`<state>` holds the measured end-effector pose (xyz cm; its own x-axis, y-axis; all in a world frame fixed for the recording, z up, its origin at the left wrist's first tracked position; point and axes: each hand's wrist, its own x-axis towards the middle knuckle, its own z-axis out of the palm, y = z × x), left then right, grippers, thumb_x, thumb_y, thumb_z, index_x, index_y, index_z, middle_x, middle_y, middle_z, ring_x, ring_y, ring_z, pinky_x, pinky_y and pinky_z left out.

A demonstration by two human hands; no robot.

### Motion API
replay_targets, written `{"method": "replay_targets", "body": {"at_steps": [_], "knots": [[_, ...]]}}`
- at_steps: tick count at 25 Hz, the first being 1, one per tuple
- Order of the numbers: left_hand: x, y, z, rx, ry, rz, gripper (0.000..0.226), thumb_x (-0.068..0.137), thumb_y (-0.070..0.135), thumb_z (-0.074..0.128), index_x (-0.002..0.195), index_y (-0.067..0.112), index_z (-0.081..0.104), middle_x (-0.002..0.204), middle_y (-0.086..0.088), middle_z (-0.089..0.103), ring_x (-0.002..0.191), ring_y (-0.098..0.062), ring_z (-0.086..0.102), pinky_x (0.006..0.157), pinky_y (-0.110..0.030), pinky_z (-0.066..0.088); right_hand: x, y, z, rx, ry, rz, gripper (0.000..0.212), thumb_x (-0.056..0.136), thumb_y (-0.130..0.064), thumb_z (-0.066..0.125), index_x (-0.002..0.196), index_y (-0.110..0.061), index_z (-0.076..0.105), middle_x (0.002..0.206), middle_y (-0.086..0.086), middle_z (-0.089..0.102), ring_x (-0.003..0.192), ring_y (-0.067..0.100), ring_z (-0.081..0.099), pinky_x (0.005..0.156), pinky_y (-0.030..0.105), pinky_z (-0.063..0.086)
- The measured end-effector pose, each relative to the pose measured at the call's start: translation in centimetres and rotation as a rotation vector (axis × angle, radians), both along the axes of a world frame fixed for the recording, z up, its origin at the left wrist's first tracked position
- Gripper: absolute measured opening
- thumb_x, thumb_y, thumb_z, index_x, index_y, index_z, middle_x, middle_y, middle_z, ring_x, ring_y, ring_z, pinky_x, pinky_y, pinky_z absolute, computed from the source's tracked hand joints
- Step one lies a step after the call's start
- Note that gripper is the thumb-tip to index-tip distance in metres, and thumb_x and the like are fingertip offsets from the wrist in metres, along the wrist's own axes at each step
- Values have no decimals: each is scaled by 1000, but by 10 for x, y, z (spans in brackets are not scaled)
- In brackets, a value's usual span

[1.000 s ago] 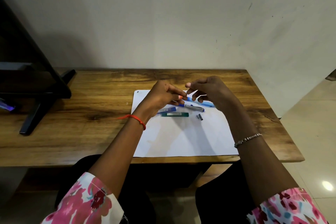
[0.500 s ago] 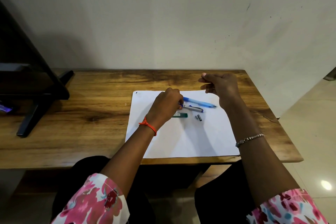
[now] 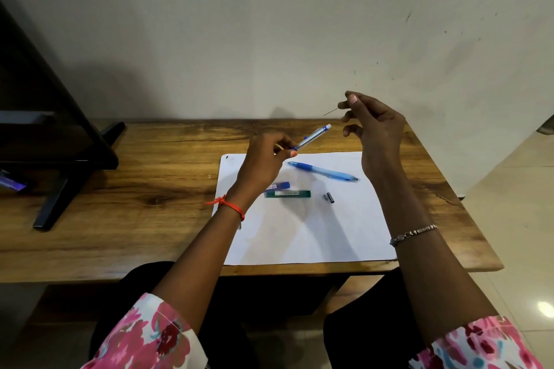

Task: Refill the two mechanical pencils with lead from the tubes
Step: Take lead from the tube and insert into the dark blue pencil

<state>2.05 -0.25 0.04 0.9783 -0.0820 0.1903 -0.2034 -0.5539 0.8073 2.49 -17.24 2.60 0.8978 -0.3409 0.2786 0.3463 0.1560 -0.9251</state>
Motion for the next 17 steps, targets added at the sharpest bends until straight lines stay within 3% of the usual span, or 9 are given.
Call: {"method": "replay_targets", "body": {"at_steps": [11, 17], "knots": [[0, 0, 1, -24, 14, 21, 12, 82, 7, 64, 93, 3, 68, 96, -13, 69, 79, -14, 56, 65, -13, 41, 1, -4, -1, -14, -25, 25, 19, 87, -10, 63, 101, 1, 69, 73, 3, 69, 61, 16, 51, 47, 24, 42], [0, 1, 2, -9, 9, 20, 14, 83, 7, 64, 95, 3, 68, 97, -13, 69, 79, -14, 56, 64, -10, 40, 1, -6, -2, -34, -32, 26, 19, 86, -10, 64, 102, 0, 69, 75, 5, 69, 62, 15, 51, 47, 24, 42]]}}
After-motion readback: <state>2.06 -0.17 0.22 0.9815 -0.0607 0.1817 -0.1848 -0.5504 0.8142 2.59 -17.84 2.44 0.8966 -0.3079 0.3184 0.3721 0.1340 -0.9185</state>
